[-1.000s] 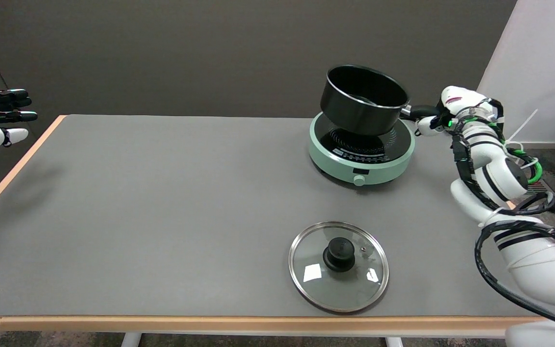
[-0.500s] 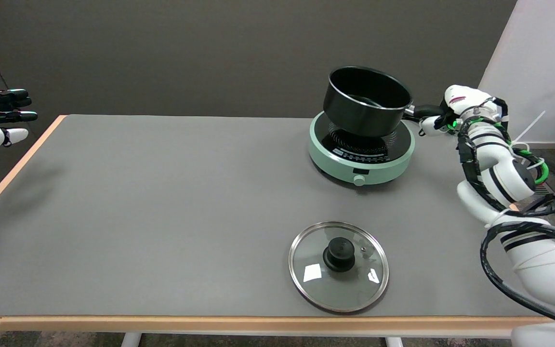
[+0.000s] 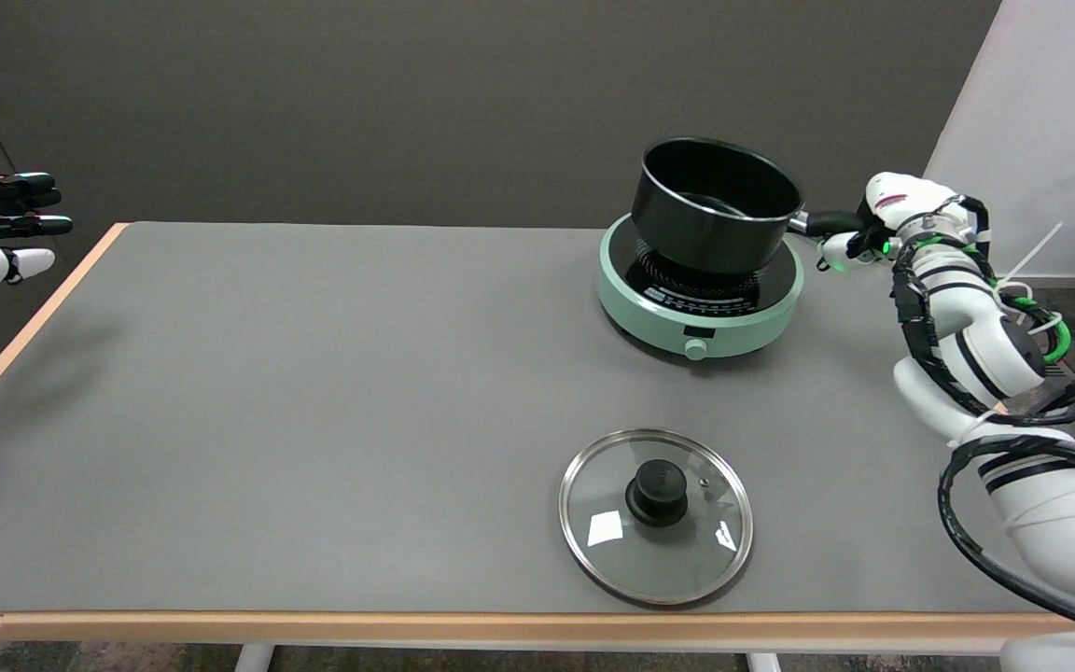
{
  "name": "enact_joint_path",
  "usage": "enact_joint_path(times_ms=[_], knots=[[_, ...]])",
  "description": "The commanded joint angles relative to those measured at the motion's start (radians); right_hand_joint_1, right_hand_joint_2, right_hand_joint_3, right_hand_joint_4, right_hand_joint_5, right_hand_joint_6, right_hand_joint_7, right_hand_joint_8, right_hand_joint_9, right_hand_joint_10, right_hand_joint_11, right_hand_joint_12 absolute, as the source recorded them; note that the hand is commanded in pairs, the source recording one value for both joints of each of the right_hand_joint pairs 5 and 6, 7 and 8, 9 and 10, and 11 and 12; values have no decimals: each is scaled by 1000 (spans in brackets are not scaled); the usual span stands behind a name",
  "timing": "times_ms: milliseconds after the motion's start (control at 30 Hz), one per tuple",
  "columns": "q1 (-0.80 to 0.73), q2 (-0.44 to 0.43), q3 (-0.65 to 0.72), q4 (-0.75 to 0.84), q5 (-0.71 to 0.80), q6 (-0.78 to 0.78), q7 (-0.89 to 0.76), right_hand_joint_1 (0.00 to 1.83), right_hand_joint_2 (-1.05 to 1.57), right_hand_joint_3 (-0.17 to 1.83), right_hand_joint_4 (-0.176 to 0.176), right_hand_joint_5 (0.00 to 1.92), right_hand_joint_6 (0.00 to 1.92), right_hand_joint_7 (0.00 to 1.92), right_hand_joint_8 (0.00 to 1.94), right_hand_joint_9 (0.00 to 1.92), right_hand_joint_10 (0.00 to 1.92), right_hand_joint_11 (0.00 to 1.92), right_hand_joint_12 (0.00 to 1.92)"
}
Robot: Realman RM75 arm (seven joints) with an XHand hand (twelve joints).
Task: Place the pot onto the induction cooker.
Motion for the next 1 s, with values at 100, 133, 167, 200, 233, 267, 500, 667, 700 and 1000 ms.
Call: enact_joint_path(times_ms=[100,133,167,200,233,267,500,667,700,1000], knots=[[10,5,-7,-34,4,16,0,878,1491,513,-27,1920,1920,1920,1920,1920,1920,1920,1920],[13,5,-8,-37,4,16,0,878,1491,513,-27,1920,1920,1920,1920,1920,1920,1920,1920],[14,5,-8,-38,4,16,0,878,1491,513,-27,1920,1920,1920,1920,1920,1920,1920,1920],[18,5,-11,-41,4,16,0,878,1490,513,-27,1920,1920,1920,1920,1920,1920,1920,1920],[21,5,-11,-44,4,16,0,878,1490,513,-27,1920,1920,1920,1920,1920,1920,1920,1920],[23,5,-13,-46,4,16,0,878,1491,512,-27,1920,1920,1920,1920,1920,1920,1920,1920],[45,5,-31,-70,4,18,0,878,1490,512,-27,1920,1920,1920,1920,1920,1920,1920,1920],[50,5,-32,-79,4,18,0,877,1490,511,-27,1920,1920,1920,1920,1920,1920,1920,1920],[52,5,-32,-81,4,18,0,877,1491,511,-27,1920,1920,1920,1920,1920,1920,1920,1920],[46,0,-31,-84,4,16,0,877,1491,509,-26,1920,1920,1920,1920,1920,1920,1920,1920]])
